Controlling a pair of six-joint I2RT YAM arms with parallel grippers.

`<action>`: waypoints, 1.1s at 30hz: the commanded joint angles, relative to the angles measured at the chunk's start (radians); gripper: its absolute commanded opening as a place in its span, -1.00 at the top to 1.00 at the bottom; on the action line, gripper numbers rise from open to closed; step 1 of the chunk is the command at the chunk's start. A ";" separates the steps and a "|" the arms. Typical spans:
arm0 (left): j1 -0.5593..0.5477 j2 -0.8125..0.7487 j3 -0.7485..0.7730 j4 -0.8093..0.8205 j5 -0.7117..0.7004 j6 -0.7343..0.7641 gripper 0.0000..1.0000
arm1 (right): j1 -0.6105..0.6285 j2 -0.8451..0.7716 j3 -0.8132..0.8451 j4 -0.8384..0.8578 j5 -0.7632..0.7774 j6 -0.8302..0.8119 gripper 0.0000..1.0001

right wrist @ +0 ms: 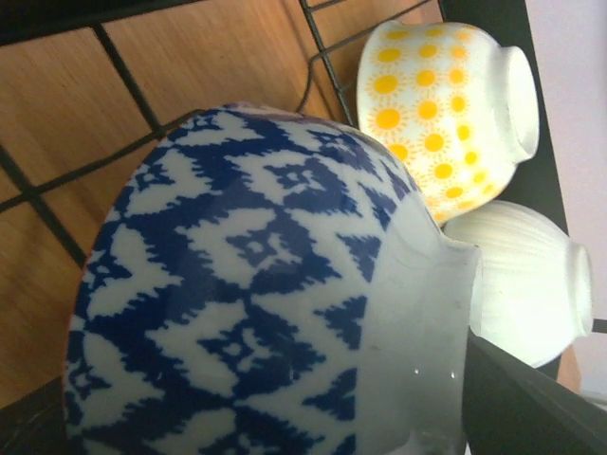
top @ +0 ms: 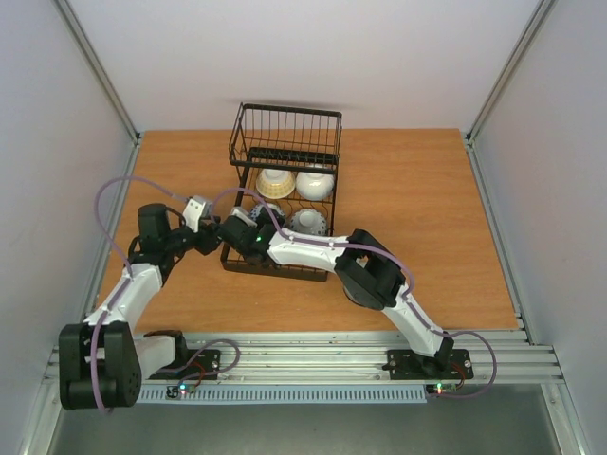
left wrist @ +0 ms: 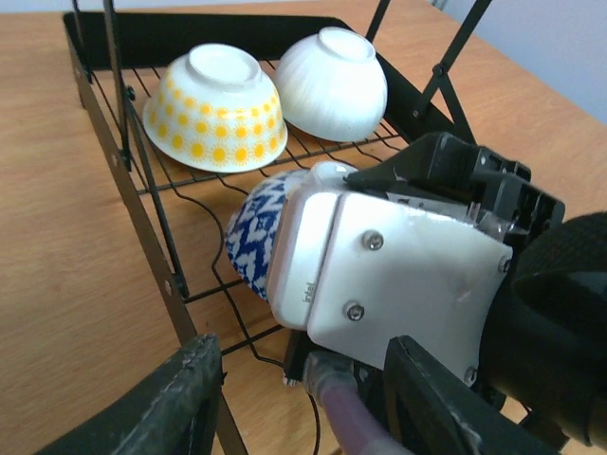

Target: Load the bowls into the dish rack

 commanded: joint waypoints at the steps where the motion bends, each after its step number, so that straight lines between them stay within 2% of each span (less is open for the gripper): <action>1: -0.006 -0.082 -0.039 0.118 -0.015 -0.016 0.03 | 0.008 -0.013 -0.035 0.026 -0.074 0.030 -0.75; 9: 0.003 -0.077 -0.043 0.153 -0.104 -0.048 0.03 | 0.009 -0.096 -0.116 0.053 -0.172 0.067 -0.97; 26: 0.006 -0.078 -0.043 0.167 -0.194 -0.071 0.03 | -0.001 -0.348 -0.333 0.222 -0.436 0.120 -0.97; 33: 0.006 -0.070 -0.038 0.164 -0.191 -0.070 0.03 | -0.008 -0.365 -0.357 0.249 -0.464 0.128 -0.97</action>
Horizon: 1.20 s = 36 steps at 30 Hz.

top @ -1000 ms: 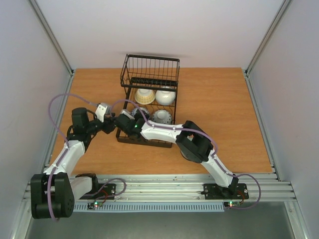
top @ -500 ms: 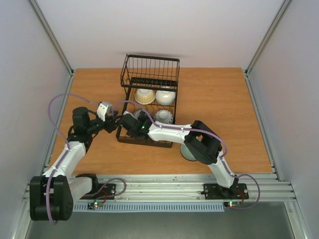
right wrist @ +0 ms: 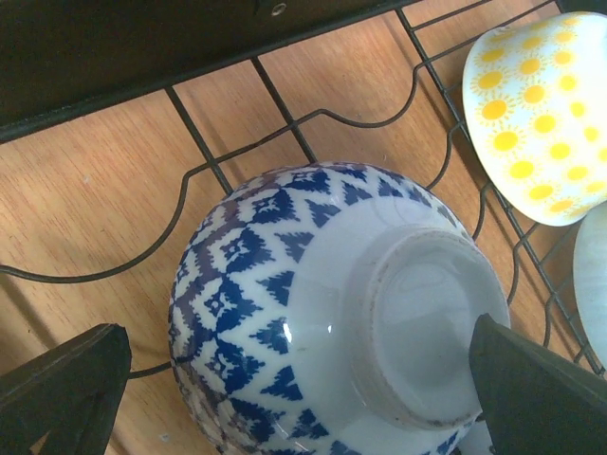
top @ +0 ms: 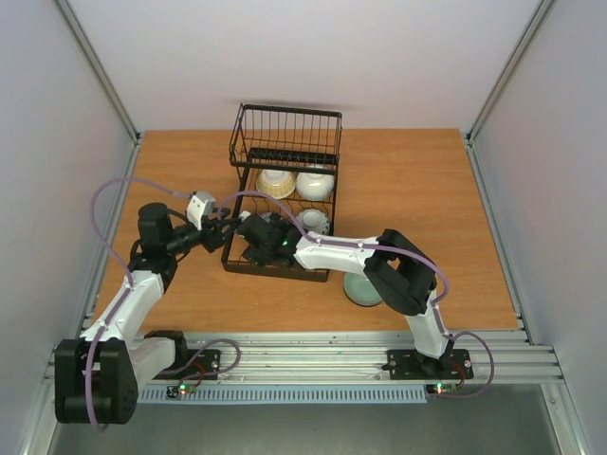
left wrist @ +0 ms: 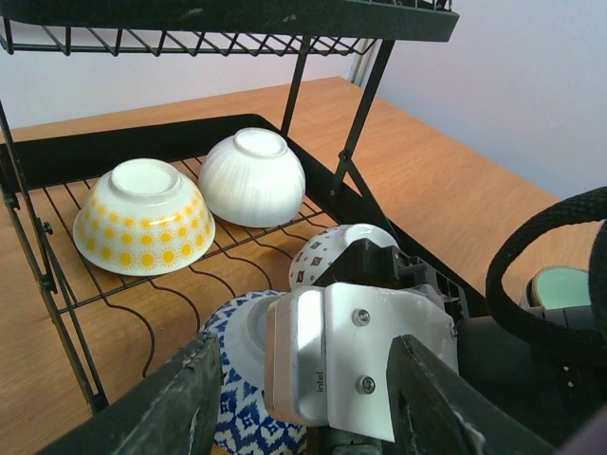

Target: Load the bowls into the dish rack

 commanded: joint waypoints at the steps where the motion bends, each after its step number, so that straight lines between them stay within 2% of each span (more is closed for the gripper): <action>1: 0.054 0.034 -0.008 -0.003 -0.245 0.034 0.03 | 0.013 -0.118 -0.026 0.002 -0.083 0.067 -0.97; 10: 0.055 0.039 -0.007 0.001 -0.262 0.032 0.03 | 0.009 -0.261 -0.176 0.167 -0.053 0.096 -0.97; 17: 0.055 0.048 -0.002 -0.003 -0.262 0.029 0.03 | -0.003 -0.302 -0.219 0.212 -0.068 0.114 -0.97; 22: 0.054 0.049 -0.002 -0.008 -0.225 0.034 0.03 | -0.004 -0.272 -0.192 0.191 -0.071 0.116 -0.98; 36: 0.055 0.016 -0.009 -0.068 0.030 0.113 0.04 | -0.056 -0.147 0.033 0.080 -0.085 0.141 -0.97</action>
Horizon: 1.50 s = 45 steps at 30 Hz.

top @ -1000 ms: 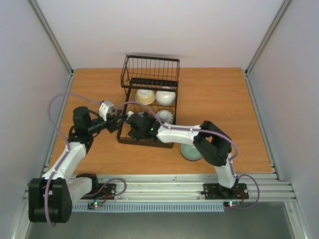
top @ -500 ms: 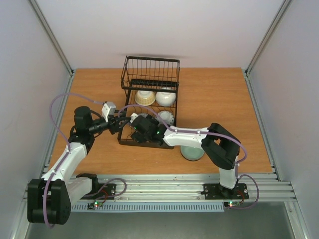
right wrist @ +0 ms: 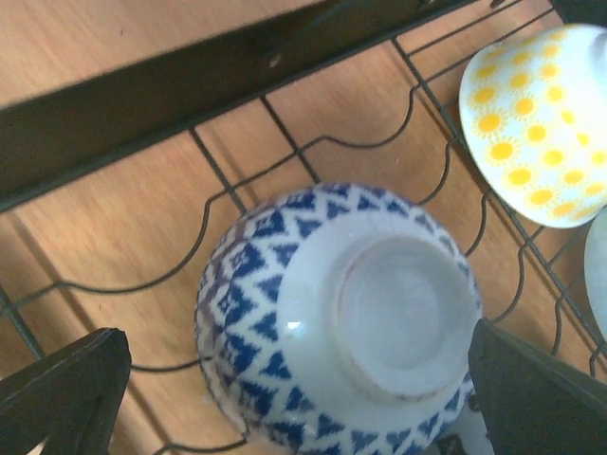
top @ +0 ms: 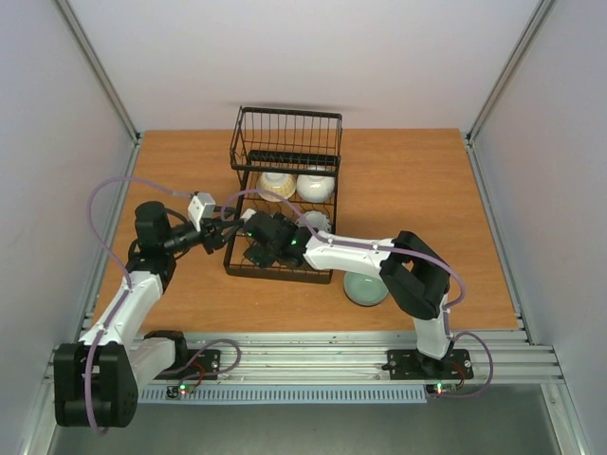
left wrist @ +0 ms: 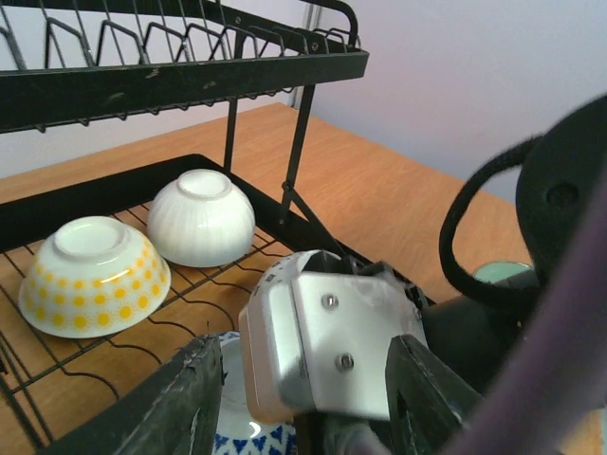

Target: Load the bowls into the dish rack

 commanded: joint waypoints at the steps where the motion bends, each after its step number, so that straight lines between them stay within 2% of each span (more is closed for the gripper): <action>1: 0.061 0.027 -0.020 -0.107 -0.098 0.100 0.04 | -0.053 -0.037 0.131 0.047 -0.020 0.098 -0.97; 9: 0.061 0.020 -0.019 -0.121 -0.070 0.118 0.05 | -0.117 -0.025 0.214 -0.026 -0.024 0.147 -0.97; 12: 0.061 0.016 -0.031 -0.078 -0.150 0.091 0.07 | -0.140 -0.059 0.192 -0.066 0.027 0.187 -0.97; 17: 0.062 0.032 -0.033 -0.025 -0.339 0.037 0.08 | -0.165 -0.226 0.032 -0.101 0.008 0.299 -0.96; 25: 0.062 0.070 -0.015 -0.028 -0.392 0.022 0.07 | -0.173 -0.543 -0.218 -0.295 0.049 0.528 -0.66; 29: 0.062 0.086 -0.002 -0.045 -0.390 0.025 0.08 | -0.208 -0.672 -0.347 -0.439 0.084 0.679 -0.44; 32: 0.062 0.091 -0.002 -0.046 -0.371 0.028 0.07 | -0.246 -0.756 -0.447 -0.510 0.068 0.747 -0.38; 36: 0.062 0.098 0.000 -0.047 -0.350 0.030 0.06 | -0.299 -0.849 -0.545 -0.587 0.040 0.800 -0.23; 41: 0.062 0.108 0.003 -0.046 -0.351 0.031 0.06 | -0.304 -0.924 -0.618 -0.656 0.016 0.853 0.01; 45: 0.062 0.114 0.004 -0.048 -0.351 0.032 0.05 | -0.303 -0.960 -0.659 -0.674 0.014 0.878 0.08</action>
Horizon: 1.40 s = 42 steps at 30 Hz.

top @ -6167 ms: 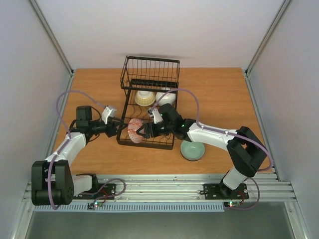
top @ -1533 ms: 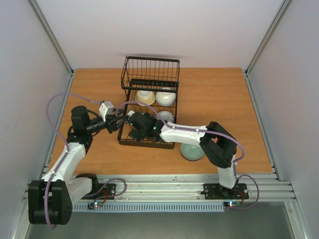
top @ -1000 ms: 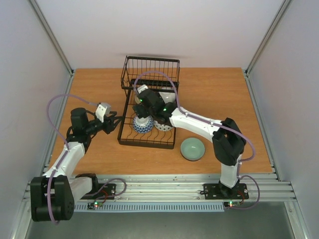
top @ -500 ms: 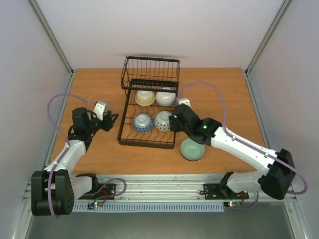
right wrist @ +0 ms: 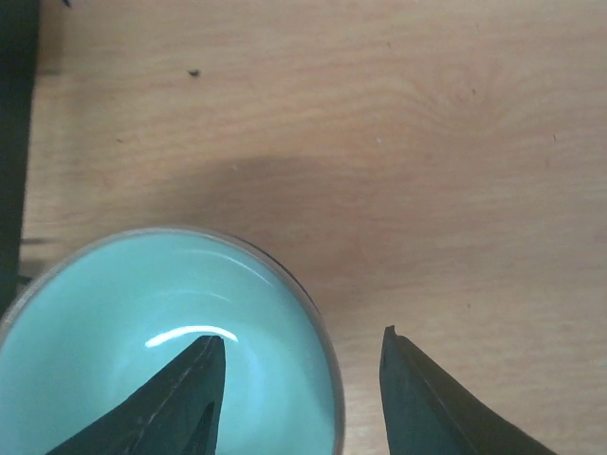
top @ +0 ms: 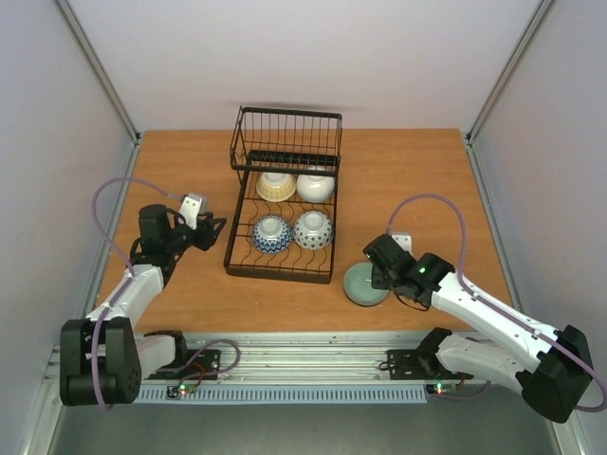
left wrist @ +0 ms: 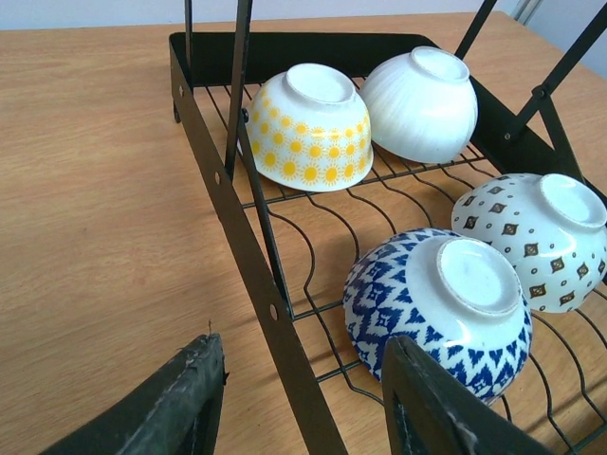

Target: Load the bowls into the dish rack

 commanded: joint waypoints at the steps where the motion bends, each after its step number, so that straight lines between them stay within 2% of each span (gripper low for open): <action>1: 0.003 0.011 0.025 0.036 0.009 0.003 0.05 | -0.003 -0.035 -0.037 -0.057 -0.005 0.073 0.09; 9: 0.003 0.016 0.025 0.034 0.028 0.008 0.04 | -0.003 -0.042 -0.094 -0.051 -0.021 0.096 0.11; 13: 0.002 0.020 0.025 0.035 0.028 0.009 0.04 | -0.003 -0.036 -0.108 -0.025 -0.038 0.094 0.20; 20: 0.002 0.022 0.027 0.035 0.028 0.011 0.04 | -0.003 -0.018 -0.115 0.000 -0.061 0.086 0.54; 26: 0.003 0.024 0.026 0.035 0.029 0.012 0.03 | -0.003 -0.025 -0.115 -0.003 -0.069 0.084 0.70; 30: 0.002 0.025 0.027 0.033 0.028 0.012 0.03 | -0.003 -0.042 -0.112 -0.014 -0.074 0.078 0.96; 42: 0.003 0.026 0.030 0.027 0.036 0.011 0.03 | -0.003 -0.165 -0.028 -0.093 -0.066 0.021 0.97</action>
